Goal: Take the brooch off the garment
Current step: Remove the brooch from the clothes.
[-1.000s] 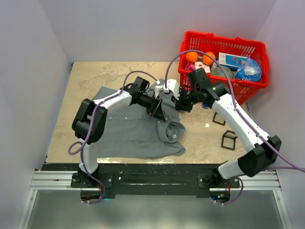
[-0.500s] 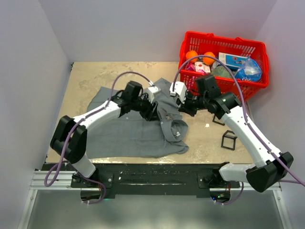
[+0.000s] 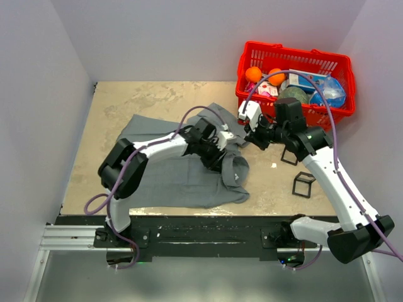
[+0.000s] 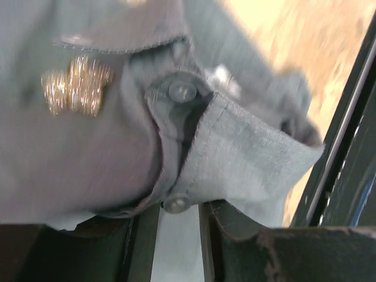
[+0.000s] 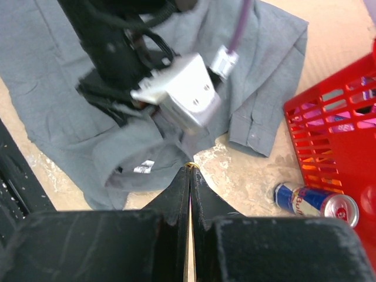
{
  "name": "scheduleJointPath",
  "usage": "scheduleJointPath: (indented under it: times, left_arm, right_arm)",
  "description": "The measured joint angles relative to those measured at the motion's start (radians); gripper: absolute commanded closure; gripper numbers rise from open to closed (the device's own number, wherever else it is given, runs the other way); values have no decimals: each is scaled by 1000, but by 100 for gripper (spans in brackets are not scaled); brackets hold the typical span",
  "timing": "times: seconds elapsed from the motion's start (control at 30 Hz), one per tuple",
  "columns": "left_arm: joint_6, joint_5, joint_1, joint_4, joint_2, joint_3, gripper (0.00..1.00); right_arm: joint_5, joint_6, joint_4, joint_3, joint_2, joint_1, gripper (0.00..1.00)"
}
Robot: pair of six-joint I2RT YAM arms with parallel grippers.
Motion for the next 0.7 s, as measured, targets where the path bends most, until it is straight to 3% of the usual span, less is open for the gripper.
scheduleJointPath:
  times: [0.17,0.27,0.37,0.63,0.67,0.7]
  left_arm:
    - [-1,32,-61,-8,126,258,67]
    - [-1,53,-77,0,163,338,59]
    - [-2,70,-77,7,179,349,42]
    - [-2,75,-77,9,190,296,31]
    - [-1,75,-77,10,190,291,20]
    - [-2,76,-78,10,190,289,19]
  right_arm:
    - [2,2,2,-5,-16,-31,100]
    - [1,5,2,-12,-21,-37,100]
    - [1,8,11,-23,-22,-39,100]
    - [1,16,21,-48,-24,-51,100]
    - [1,17,22,-51,-24,-52,100]
    - [1,18,23,-55,-24,-53,100]
